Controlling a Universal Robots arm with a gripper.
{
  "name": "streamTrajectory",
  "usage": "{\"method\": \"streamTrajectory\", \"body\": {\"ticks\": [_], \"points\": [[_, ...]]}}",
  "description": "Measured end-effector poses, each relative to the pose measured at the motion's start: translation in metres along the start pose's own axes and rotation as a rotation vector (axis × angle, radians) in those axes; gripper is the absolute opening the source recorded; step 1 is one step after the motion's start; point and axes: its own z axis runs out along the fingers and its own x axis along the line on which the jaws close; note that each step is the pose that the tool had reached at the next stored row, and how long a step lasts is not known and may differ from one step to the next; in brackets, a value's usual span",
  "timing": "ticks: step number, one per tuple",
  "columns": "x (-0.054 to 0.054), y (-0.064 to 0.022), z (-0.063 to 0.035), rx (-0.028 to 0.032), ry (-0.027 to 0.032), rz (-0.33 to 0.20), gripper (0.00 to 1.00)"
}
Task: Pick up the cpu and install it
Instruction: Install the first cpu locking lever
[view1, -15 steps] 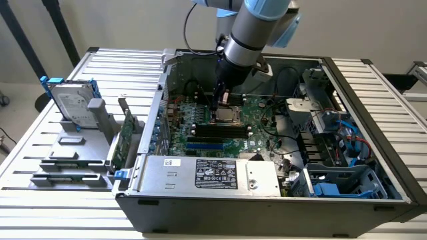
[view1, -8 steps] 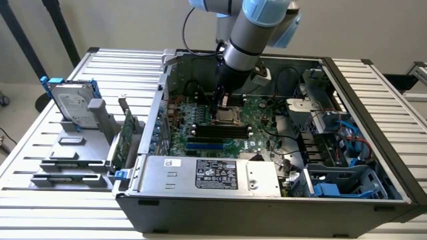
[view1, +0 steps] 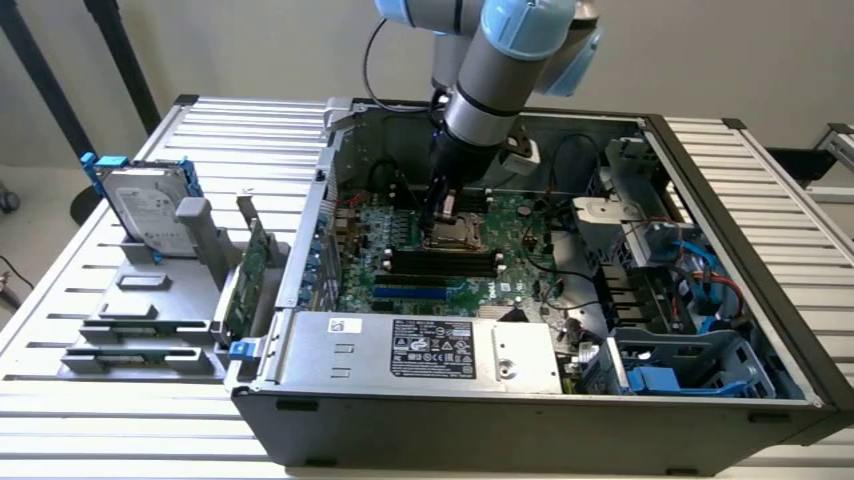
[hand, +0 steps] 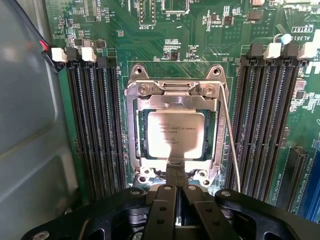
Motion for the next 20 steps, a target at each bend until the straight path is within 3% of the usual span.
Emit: {"method": "streamTrajectory", "body": {"ticks": [3, 9, 16, 20], "points": [[0.0, -0.0005, -0.0001, -0.0009, 0.002, -0.001, 0.11], [0.0, -0.0075, -0.0184, -0.0004, 0.0076, -0.001, 0.11], [-0.009, -0.0211, -0.0262, 0.0018, 0.0257, -0.005, 0.11], [-0.012, -0.0292, -0.0288, 0.0068, 0.0433, -0.008, 0.11]]}}
